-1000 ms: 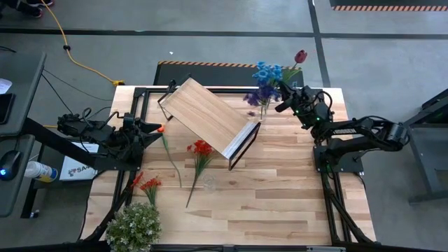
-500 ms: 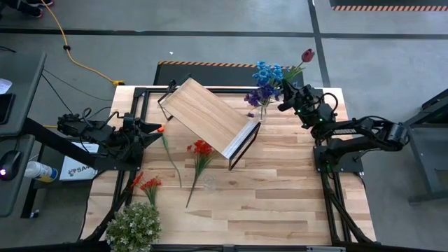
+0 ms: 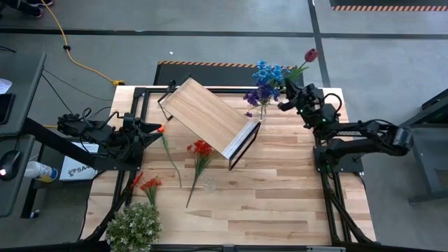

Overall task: Pick and place flowers into a vace then onto a shelf
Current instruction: Put the dark red flower into the top transparent flower vase

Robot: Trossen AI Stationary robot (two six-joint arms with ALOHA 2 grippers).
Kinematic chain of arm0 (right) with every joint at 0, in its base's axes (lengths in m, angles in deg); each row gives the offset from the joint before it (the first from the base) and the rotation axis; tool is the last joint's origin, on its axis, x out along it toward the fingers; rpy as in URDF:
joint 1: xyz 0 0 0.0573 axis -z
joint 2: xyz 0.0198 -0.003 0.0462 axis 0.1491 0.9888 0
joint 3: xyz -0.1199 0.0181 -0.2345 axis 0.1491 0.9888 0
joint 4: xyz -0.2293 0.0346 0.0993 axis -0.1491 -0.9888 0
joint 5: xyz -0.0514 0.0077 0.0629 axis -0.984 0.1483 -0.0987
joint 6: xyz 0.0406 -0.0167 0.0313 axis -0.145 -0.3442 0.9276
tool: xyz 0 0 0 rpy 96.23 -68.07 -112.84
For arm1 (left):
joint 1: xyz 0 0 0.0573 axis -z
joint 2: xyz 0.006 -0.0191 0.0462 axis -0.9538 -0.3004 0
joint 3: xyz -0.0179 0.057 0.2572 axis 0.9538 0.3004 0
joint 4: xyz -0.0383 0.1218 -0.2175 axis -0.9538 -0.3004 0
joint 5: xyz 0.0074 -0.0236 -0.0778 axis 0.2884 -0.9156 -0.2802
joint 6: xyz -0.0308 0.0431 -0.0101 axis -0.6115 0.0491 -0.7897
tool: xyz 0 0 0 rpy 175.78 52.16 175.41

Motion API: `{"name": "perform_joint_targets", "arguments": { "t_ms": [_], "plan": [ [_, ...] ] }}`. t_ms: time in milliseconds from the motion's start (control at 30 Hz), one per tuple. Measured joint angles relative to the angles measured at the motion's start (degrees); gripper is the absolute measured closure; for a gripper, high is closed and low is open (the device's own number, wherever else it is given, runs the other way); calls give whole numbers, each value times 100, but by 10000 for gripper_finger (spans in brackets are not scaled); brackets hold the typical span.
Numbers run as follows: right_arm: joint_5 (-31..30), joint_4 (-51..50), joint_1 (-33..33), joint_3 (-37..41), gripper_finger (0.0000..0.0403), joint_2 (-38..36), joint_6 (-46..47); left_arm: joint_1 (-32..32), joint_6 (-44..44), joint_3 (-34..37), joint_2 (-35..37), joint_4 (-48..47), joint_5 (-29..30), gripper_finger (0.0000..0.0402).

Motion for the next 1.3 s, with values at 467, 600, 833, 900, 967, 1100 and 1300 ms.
{"name": "perform_joint_targets", "arguments": {
  "t_ms": [467, 600, 833, 900, 967, 1100, 1300],
  "plan": [
    [-15, -412, 0, 1, 403, 4, -59, -1, 0, -1, 0, 2, 0, 64],
    [39, -664, 0, -1, 403, 4, 5, 0, 0, 0, 0, 2, 0, 64],
    [281, -872, 0, 1, 397, 7, 109, -1, 0, 0, 0, 0, 0, 64],
    [262, -918, 1, 1, 391, 7, 157, -2, 0, -2, 0, 0, 0, 64],
    [263, -1027, 1, 1, 385, 7, 235, -2, 0, -1, 0, 0, 2, 64],
    [284, -1297, 0, 1, 376, 7, 409, 0, 0, 0, 0, 0, 0, 64],
    [402, -1397, 0, -1, 374, 7, 536, 0, 0, -2, -1, 0, 0, 64]
  ]
}}
